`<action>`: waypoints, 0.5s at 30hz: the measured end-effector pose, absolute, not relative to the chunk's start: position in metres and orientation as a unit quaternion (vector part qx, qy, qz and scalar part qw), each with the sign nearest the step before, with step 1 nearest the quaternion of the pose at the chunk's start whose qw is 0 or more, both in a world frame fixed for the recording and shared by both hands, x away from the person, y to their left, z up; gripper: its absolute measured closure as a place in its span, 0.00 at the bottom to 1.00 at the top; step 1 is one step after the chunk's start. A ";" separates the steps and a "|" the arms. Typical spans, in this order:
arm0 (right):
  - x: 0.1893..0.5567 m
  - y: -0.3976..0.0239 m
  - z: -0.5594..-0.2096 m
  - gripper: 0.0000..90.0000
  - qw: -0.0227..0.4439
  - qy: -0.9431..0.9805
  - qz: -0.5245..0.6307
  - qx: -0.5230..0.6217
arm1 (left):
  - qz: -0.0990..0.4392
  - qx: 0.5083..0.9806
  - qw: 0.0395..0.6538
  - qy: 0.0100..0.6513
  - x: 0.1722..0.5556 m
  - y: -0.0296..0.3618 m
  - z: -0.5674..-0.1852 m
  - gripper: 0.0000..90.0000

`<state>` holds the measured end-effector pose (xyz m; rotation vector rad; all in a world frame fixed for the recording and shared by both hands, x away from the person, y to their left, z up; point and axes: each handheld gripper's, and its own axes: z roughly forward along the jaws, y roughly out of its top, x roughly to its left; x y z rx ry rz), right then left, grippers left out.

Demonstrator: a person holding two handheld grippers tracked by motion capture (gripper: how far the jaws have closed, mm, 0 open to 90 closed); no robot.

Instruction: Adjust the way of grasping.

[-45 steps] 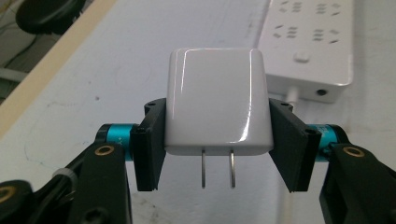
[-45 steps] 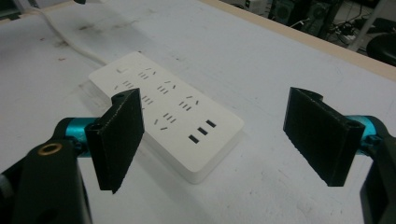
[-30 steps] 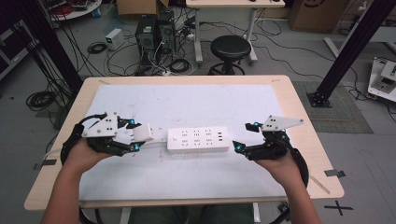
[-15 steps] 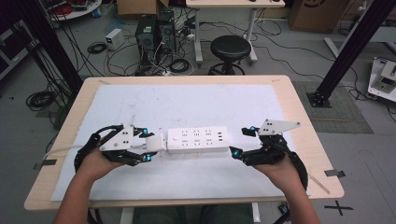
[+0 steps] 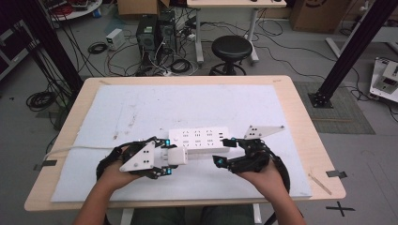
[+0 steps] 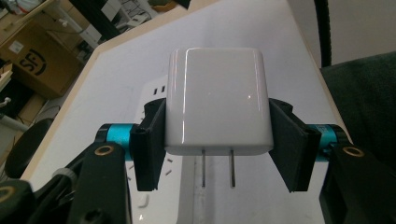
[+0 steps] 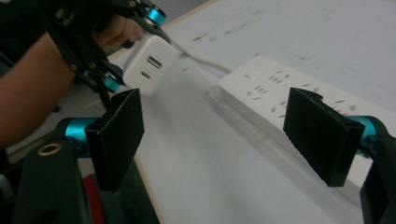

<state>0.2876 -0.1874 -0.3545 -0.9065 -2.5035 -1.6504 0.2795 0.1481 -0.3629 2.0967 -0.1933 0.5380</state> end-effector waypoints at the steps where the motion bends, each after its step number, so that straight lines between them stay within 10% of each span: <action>1: 0.288 -0.184 -0.357 0.23 0.010 -0.796 -0.530 -0.291 | 0.220 0.853 0.466 -0.082 0.278 0.146 -0.365 0.47; 15: 0.300 -0.152 -0.390 0.23 0.144 -0.753 -0.561 -0.312 | 0.258 0.846 0.457 -0.092 0.269 0.134 -0.380 0.47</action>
